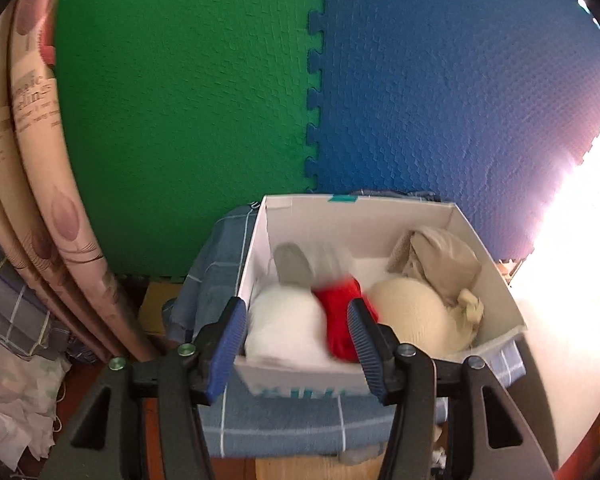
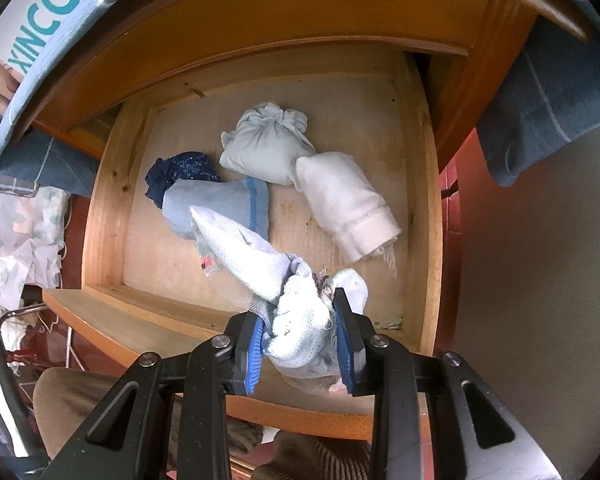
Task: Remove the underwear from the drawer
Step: 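Open the left tool to release the grey sock and withdraw, then carry the pink-patterned sock with the right tool down into the box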
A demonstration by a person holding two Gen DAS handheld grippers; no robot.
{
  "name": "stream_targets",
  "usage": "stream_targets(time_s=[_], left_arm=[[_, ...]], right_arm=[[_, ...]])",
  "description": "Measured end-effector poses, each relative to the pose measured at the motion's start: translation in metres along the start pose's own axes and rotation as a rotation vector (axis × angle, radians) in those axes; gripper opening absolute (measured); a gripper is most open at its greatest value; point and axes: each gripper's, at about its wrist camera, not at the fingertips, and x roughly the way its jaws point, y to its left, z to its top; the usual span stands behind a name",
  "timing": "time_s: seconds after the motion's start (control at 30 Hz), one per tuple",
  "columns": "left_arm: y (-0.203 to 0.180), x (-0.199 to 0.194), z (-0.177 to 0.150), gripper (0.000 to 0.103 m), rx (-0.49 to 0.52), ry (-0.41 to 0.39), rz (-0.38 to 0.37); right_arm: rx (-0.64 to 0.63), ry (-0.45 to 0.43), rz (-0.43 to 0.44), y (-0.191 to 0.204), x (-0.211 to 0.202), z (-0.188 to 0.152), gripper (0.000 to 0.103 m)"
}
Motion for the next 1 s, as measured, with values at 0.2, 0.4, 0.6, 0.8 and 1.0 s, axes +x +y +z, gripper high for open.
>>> stream_targets(time_s=[0.2, 0.4, 0.6, 0.8, 1.0], left_arm=[[0.010, -0.014, -0.059, 0.056, -0.053, 0.030, 0.007], [0.013, -0.005, -0.129, 0.056, -0.095, 0.090, 0.072], [0.008, 0.018, -0.195, 0.056, -0.168, 0.201, 0.099], [0.003, 0.032, -0.234, 0.056, -0.231, 0.237, 0.123], [0.000, 0.047, -0.260, 0.056, -0.240, 0.278, 0.139]], right_arm=[[-0.017, -0.020, -0.021, 0.002, -0.004, -0.001, 0.029], [-0.016, -0.062, -0.008, 0.000, -0.013, -0.002, 0.029], [-0.035, -0.103, 0.005, 0.005, -0.031, -0.003, 0.029], [-0.029, -0.145, 0.045, 0.005, -0.066, -0.004, 0.029], [-0.066, -0.236, 0.062, 0.012, -0.129, 0.004, 0.029]])
